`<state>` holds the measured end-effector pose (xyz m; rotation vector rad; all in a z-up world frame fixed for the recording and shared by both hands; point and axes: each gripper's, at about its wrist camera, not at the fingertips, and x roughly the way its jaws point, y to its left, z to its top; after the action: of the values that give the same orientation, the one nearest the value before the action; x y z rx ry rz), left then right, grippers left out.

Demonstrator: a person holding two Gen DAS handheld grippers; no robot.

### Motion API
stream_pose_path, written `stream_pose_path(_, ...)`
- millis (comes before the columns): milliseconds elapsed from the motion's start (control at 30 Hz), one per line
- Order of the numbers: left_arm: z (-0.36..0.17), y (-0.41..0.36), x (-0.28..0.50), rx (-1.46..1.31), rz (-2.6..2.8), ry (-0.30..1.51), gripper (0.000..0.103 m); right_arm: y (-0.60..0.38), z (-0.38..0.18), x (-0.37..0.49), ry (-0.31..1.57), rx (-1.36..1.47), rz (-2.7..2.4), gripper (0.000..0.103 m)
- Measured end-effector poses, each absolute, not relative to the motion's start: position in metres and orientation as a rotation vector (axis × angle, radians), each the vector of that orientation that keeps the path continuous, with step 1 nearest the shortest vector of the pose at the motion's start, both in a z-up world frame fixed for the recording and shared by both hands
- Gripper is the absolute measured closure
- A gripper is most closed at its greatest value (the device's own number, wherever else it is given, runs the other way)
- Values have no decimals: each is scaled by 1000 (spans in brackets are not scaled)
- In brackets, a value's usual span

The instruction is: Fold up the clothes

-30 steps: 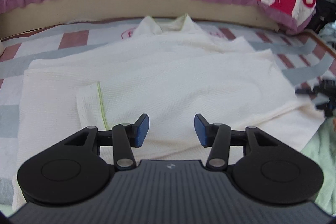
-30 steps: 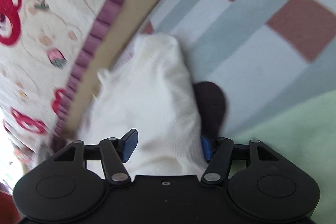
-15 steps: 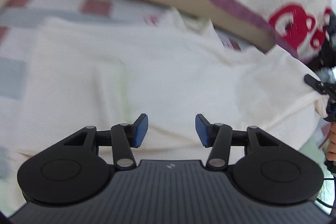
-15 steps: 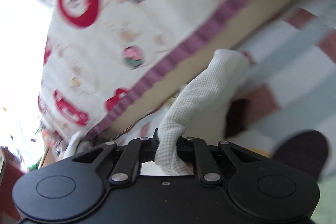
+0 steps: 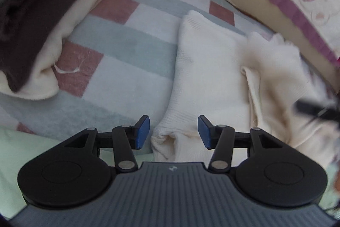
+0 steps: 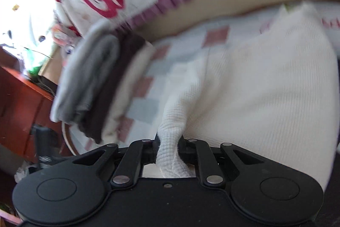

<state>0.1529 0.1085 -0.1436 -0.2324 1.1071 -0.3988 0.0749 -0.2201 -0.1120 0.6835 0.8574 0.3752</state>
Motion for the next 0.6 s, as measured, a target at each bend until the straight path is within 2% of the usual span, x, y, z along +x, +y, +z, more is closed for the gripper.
stream_pose_path(200,-137,119,161,-425,-511,1031,56,-222,-107,74,846,763,367,89)
stream_pose_path(367,-130,146,176,-769,-655,929,55,-192,-86,83,768,798,437,89)
stream_pose_path(600,-149,162,185,-854,-580,1018,55,-129,-135,104,915,624,390,89)
